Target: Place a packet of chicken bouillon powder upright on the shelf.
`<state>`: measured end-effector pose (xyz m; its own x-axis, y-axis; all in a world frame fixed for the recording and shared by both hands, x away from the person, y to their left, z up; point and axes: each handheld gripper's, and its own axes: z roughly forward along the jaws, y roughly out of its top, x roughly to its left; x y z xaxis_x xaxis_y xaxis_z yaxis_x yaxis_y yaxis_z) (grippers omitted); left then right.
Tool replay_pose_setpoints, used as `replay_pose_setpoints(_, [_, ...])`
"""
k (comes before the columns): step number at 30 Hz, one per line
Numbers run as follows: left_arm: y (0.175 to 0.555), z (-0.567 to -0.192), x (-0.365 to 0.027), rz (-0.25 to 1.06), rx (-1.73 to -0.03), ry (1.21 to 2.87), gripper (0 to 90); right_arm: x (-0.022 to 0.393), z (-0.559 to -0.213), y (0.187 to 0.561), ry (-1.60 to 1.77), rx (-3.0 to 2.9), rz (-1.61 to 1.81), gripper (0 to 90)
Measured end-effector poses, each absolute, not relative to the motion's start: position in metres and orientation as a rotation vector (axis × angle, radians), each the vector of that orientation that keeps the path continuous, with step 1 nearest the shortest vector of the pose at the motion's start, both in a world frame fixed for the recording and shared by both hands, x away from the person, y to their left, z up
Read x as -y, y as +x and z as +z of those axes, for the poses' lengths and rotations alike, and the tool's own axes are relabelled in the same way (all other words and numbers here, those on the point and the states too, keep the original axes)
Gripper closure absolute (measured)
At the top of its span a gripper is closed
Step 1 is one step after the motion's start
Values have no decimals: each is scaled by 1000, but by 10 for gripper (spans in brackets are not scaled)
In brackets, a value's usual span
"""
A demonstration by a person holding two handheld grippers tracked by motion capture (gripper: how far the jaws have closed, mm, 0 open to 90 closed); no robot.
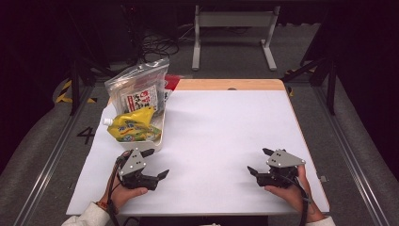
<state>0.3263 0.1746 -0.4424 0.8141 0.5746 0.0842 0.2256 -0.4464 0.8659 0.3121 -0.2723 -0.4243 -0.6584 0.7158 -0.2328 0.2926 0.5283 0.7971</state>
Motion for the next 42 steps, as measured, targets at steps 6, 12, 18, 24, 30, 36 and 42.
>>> replay_pose_setpoints(6, [330, -447, -166, 452, -556, 2067, 117, 280, -432, 306, 790, -2216, 976, 145])
replay_pose_setpoints(12, [337, -452, -157, 439, -537, 2098, 101, 299, -438, 297, 868, -2162, 1000, 99])
replay_pose_setpoints(18, [340, -454, -150, 416, -508, 2115, 95, 309, -441, 293, 917, -2147, 1016, 91])
replay_pose_setpoints(24, [340, -453, -150, 415, -501, 2113, 92, 305, -442, 292, 896, -2152, 997, 91])
replay_pose_setpoints(30, [340, -453, -153, 419, -511, 2110, 91, 304, -442, 292, 892, -2157, 992, 92])
replay_pose_setpoints(36, [339, -452, -154, 416, -513, 2105, 87, 301, -441, 292, 886, -2150, 991, 94])
replay_pose_setpoints(42, [341, -453, -153, 422, -511, 2118, 80, 301, -442, 293, 874, -2151, 977, 95])
